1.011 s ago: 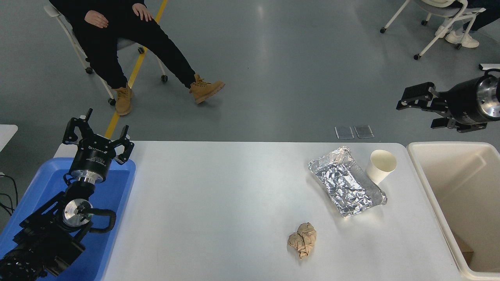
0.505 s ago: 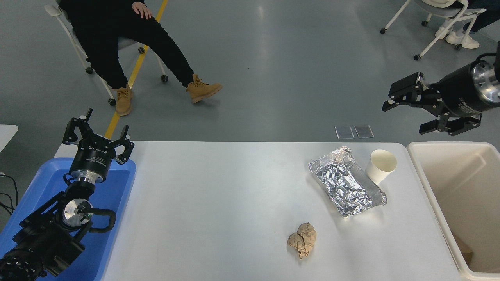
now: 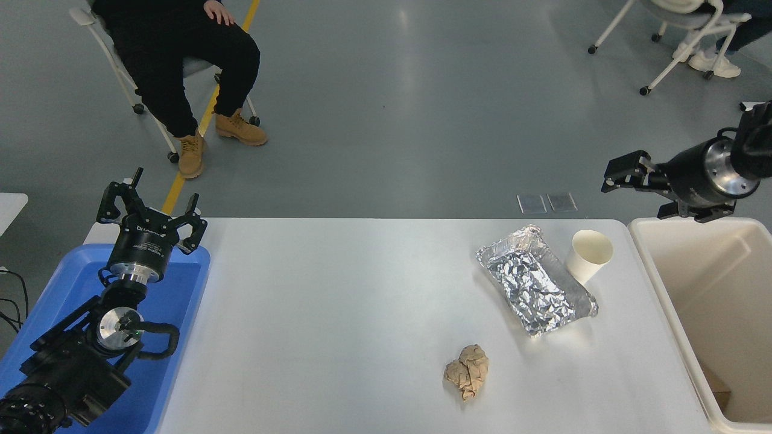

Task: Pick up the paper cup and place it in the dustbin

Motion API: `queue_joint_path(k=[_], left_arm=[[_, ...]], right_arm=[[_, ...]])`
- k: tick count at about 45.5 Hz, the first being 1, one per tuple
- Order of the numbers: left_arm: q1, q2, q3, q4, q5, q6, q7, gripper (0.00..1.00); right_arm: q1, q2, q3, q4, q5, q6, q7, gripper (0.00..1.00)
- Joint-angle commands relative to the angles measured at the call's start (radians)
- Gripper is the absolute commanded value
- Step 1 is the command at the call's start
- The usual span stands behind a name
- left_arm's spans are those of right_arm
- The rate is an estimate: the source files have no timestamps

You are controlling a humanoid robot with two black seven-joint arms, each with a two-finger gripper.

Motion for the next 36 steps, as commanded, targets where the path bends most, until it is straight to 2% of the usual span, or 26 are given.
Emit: queue_joint_path(k=[1, 5, 12, 28, 36], left_arm=[[0.000, 0.000, -0.001, 0.000, 0.000, 0.000, 0.000, 0.99], [0.000, 0.000, -0.001, 0.000, 0.000, 0.000, 0.000, 0.99], [0.000, 0.000, 0.001, 0.000, 0.000, 0.000, 0.000, 0.99], [0.000, 0.000, -0.001, 0.000, 0.000, 0.000, 0.000, 0.99], [0.000, 0.000, -0.001, 0.000, 0.000, 0.000, 0.000, 0.99]], right_arm=[[-0.205, 0.046, 0.004, -0.065, 0.013, -0.191, -0.002, 1.00], [-0.254, 0.047, 0.030, -0.107, 0.036, -0.219, -0.002, 1.00], [-0.356, 0.053, 0.049, -0.193, 0.152, -0.256, 0.000, 1.00], [-0.452, 0.084, 0.053, -0.233, 0.175, -0.435, -0.002, 1.00], [-0.485, 0.098, 0.055, -0.249, 0.260, -0.481, -0.002, 0.98]])
